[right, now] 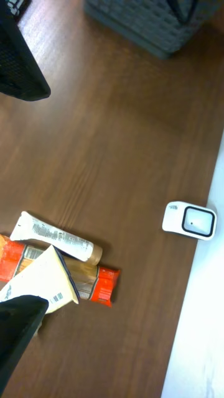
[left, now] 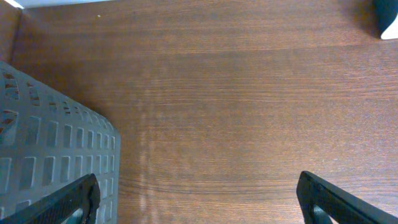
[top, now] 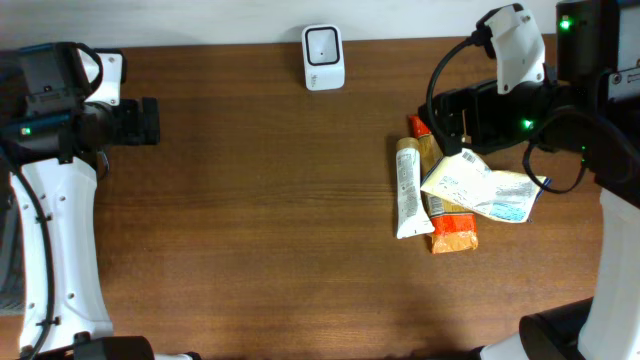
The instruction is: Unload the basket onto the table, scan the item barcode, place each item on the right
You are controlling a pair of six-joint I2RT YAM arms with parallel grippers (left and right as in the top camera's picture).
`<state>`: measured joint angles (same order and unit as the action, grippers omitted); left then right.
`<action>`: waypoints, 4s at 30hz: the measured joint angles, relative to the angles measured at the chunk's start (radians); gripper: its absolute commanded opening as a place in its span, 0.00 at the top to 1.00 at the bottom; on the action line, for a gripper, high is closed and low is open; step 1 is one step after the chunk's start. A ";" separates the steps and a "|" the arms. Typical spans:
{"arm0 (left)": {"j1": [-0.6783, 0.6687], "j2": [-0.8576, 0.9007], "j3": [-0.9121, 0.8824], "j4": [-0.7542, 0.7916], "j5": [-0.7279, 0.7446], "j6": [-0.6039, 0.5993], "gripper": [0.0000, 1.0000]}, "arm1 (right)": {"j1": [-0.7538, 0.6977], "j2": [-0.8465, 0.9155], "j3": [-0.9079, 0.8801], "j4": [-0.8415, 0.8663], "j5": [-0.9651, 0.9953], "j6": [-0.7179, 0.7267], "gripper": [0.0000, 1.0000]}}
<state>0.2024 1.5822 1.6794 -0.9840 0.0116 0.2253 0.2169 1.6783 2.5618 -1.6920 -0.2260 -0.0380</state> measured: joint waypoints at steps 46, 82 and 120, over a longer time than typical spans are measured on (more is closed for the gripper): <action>-0.014 -0.002 0.000 0.000 0.003 0.000 0.01 | -0.142 -1.664 -2.548 1.622 0.134 -0.040 0.01; -0.136 -1.566 -1.664 0.916 0.119 0.180 0.01 | -0.142 -1.668 -2.549 1.624 0.131 -0.040 0.01; -0.136 -1.566 -1.664 0.916 0.119 0.180 0.01 | -0.142 -1.668 -2.549 1.624 0.131 -0.040 0.01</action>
<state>0.0666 0.0166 0.0158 -0.0685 0.1303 0.4049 0.0753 0.0101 0.0128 -0.0681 -0.0948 -0.0780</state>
